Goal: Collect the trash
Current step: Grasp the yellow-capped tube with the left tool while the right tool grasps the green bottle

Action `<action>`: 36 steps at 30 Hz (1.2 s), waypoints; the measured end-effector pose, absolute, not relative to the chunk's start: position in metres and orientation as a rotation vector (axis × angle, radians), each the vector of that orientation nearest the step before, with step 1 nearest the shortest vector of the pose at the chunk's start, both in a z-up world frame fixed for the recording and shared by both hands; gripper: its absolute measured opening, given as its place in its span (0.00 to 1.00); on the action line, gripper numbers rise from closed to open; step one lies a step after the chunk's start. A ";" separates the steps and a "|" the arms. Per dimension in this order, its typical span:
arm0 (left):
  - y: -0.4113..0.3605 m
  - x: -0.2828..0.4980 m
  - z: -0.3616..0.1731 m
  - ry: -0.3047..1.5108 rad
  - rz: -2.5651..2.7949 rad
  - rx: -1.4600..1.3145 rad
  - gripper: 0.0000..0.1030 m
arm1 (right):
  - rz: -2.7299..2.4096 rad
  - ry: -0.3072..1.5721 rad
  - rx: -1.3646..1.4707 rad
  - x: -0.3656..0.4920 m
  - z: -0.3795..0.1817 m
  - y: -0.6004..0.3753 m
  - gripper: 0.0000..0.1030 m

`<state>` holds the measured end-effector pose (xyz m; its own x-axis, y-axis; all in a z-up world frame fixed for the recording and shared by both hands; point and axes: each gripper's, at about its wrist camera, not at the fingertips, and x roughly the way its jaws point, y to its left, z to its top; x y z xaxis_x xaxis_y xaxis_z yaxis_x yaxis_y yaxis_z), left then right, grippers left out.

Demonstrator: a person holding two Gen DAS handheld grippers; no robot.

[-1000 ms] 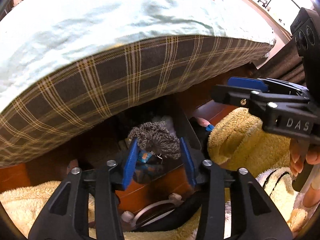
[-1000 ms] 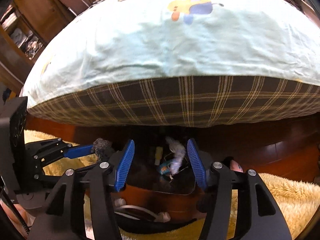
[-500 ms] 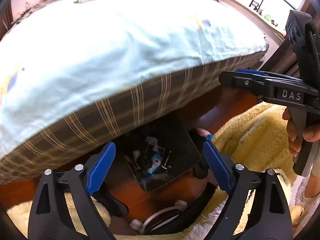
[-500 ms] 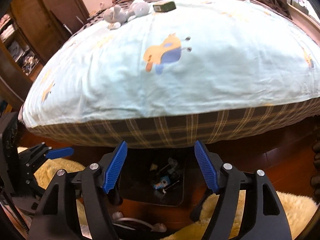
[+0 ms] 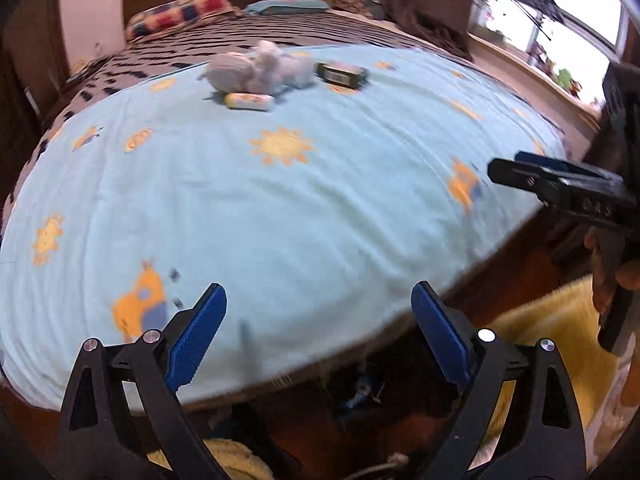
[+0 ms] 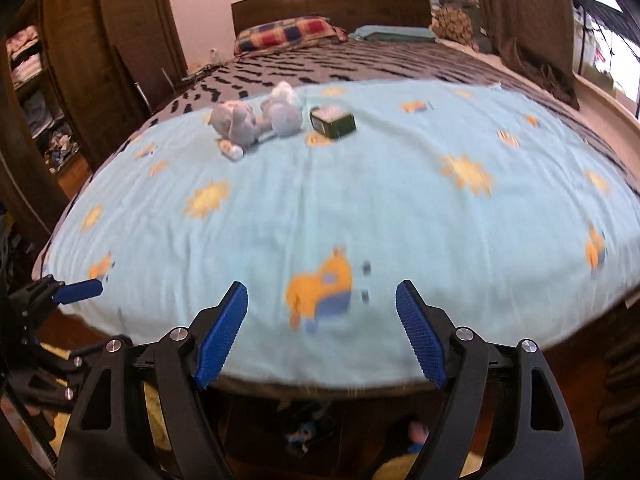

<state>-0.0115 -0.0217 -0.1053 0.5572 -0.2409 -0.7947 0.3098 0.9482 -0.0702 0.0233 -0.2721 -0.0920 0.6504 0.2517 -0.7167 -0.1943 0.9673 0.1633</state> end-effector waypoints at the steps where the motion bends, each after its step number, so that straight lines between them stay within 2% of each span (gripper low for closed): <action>1: -0.019 -0.001 -0.104 0.926 -0.314 0.068 0.86 | 0.255 0.821 0.073 0.035 -0.091 -0.269 0.75; 18: -0.018 0.152 -0.118 0.965 -0.186 -0.010 0.85 | 0.232 0.875 0.078 0.186 -0.119 -0.255 0.75; 28: -0.031 0.220 -0.131 0.993 -0.140 -0.029 0.85 | 0.235 0.907 0.024 0.244 -0.129 -0.250 0.75; 36: -0.032 0.253 -0.132 1.000 -0.114 -0.016 0.79 | 0.238 0.909 -0.010 0.272 -0.128 -0.240 0.75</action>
